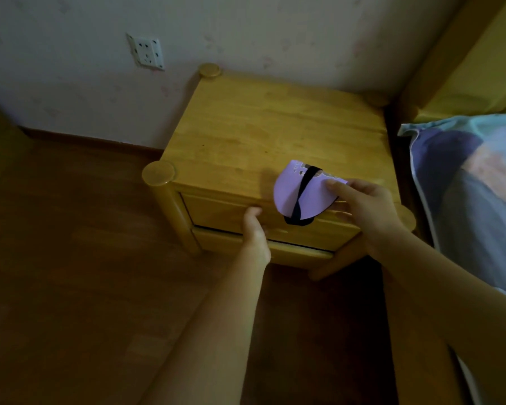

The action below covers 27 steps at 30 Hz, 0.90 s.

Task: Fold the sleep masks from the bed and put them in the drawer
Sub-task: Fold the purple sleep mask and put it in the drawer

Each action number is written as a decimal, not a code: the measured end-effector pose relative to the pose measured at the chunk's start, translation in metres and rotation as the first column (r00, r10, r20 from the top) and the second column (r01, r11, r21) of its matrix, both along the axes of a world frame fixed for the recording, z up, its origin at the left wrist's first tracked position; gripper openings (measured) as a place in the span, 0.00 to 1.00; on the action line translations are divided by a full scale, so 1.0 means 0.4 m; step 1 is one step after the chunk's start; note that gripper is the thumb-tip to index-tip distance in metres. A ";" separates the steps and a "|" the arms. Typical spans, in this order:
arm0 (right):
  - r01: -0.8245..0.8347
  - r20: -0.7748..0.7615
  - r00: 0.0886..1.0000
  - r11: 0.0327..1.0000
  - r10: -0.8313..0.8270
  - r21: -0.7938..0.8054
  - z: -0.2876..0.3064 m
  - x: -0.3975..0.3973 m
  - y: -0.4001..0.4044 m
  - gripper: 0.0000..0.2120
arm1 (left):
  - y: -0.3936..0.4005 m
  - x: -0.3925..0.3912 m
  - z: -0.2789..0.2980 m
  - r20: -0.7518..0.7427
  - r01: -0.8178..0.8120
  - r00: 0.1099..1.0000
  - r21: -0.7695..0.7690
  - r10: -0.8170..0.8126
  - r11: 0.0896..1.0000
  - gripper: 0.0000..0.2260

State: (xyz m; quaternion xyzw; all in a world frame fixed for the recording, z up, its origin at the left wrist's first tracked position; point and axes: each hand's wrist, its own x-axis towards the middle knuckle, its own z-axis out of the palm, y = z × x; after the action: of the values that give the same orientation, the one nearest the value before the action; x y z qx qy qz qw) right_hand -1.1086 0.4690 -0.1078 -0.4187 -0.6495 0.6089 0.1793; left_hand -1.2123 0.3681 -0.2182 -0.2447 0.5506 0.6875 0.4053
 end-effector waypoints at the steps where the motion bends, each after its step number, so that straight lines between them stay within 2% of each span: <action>1: 0.005 0.000 1.000 1.000 -0.005 -0.008 0.000 0.004 0.001 0.05 | -0.002 0.002 -0.003 -0.007 -0.011 1.000 -0.010 0.011 1.000 0.13; 8: 0.042 0.048 0.998 0.994 -0.037 -0.102 -0.006 0.048 -0.008 0.06 | -0.097 0.078 -0.050 0.008 0.019 1.000 -0.119 -0.019 0.993 0.10; 13: 0.073 0.136 0.989 0.981 -0.049 -0.177 -0.036 0.098 -0.056 0.10 | -0.198 0.149 -0.056 0.103 0.095 0.992 -0.231 -0.073 0.968 0.16; 17: 0.081 0.220 0.975 0.971 -0.030 -0.225 -0.087 0.136 -0.083 0.12 | -0.249 0.166 -0.065 0.157 0.084 0.987 -0.288 -0.040 0.954 0.20; 21: 0.047 0.308 0.951 0.967 0.034 -0.249 -0.158 0.151 -0.088 0.12 | -0.268 0.181 -0.073 0.125 -0.054 0.988 -0.282 0.092 0.958 0.20; 25: 0.022 0.406 0.911 0.973 0.076 -0.231 -0.236 0.139 -0.089 0.12 | -0.270 0.203 -0.095 0.022 -0.231 0.970 -0.239 0.243 0.943 0.10; 27: 0.002 0.461 0.883 0.979 0.095 -0.205 -0.274 0.125 -0.085 0.13 | -0.270 0.208 -0.111 -0.035 -0.265 0.964 -0.226 0.264 0.937 0.08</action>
State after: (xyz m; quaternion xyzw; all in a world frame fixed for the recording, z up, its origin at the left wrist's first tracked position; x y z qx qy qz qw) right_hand -1.0584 0.4352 -0.2173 -0.5533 -0.6190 0.5560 -0.0401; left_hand -1.1290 0.2599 -0.2624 -0.3599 0.5891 0.6682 0.2772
